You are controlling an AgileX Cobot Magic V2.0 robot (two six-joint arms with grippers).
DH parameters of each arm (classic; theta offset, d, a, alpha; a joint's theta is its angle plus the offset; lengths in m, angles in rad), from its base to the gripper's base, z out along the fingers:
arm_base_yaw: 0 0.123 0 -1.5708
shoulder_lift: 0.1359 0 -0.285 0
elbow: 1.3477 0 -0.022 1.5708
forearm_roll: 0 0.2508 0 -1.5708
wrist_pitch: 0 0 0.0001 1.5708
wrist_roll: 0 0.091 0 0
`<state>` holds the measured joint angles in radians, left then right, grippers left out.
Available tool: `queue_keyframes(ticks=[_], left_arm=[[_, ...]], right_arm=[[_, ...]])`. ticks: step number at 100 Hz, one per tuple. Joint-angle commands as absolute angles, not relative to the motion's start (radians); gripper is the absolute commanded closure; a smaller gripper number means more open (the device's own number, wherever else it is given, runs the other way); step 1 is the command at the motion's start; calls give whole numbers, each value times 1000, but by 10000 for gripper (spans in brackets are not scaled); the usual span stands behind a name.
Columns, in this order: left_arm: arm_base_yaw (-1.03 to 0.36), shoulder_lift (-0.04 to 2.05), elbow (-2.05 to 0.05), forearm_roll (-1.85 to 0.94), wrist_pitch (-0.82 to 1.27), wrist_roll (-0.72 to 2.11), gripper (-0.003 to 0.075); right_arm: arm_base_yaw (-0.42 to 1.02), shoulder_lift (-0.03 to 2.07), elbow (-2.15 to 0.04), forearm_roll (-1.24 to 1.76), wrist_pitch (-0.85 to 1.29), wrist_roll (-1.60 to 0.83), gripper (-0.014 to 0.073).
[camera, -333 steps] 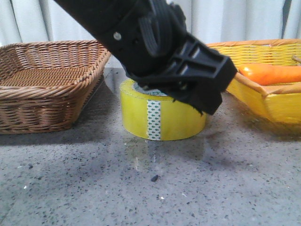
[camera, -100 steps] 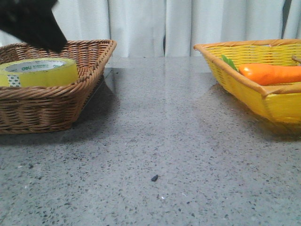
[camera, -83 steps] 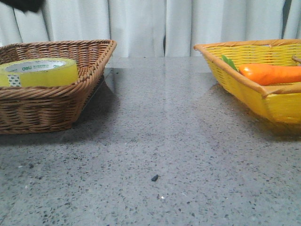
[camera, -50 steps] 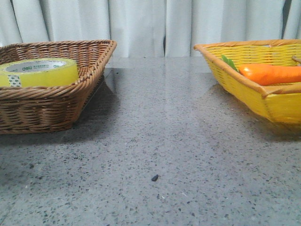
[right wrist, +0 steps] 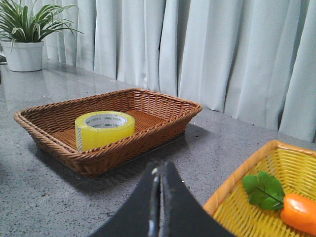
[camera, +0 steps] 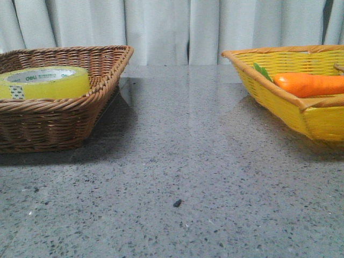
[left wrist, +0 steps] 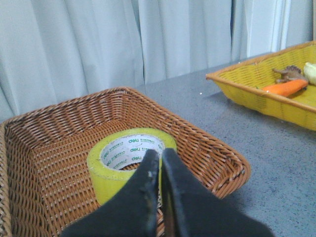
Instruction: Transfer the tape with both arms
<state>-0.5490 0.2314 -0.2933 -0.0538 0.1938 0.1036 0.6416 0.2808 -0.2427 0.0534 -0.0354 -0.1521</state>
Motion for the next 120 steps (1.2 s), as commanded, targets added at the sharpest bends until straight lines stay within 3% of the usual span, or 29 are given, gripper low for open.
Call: queue_keyframes(ticks=[1, 58, 72, 98, 120], left_arm=[[-547, 195, -302, -66, 106, 100, 741], [-547, 179, -298, -64, 101, 100, 741], [-543, 174, -281, 43, 101, 100, 741], [-409, 85, -150, 35, 80, 96, 741], [-243, -38, -19, -131, 52, 94, 741]], right_arm=[[640, 287, -270, 41, -129, -159, 666], [640, 287, -270, 41, -129, -159, 666], [640, 287, -270, 41, -129, -159, 666], [640, 287, -270, 41, -129, -159, 666], [640, 287, -270, 41, -129, -159, 666]])
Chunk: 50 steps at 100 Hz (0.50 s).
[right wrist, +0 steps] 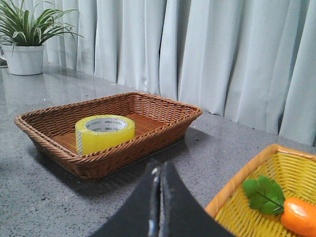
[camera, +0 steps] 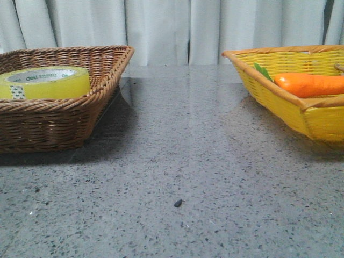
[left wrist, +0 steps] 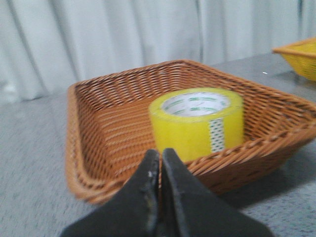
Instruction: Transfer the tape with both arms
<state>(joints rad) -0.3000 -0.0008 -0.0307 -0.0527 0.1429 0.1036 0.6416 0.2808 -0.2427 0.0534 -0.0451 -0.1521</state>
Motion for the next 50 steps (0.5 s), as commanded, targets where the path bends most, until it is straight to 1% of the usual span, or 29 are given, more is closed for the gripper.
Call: queue_keyframes(ticks=[1, 7, 10, 37, 50], left_arm=[[-237, -38, -11, -135, 47, 94, 741], [-196, -36, 15, -155, 33, 94, 741], [-181, -36, 11, -155, 90, 94, 741], [-106, -36, 13, -157, 280, 91, 741], [-103, -36, 13, -157, 280, 91, 741]], right_arm=[[640, 287, -270, 41, -129, -159, 666], [640, 287, -270, 41, -129, -159, 666], [640, 287, -270, 41, -129, -159, 666], [640, 287, -270, 41, -129, -159, 666], [640, 287, -270, 41, -129, -159, 666]])
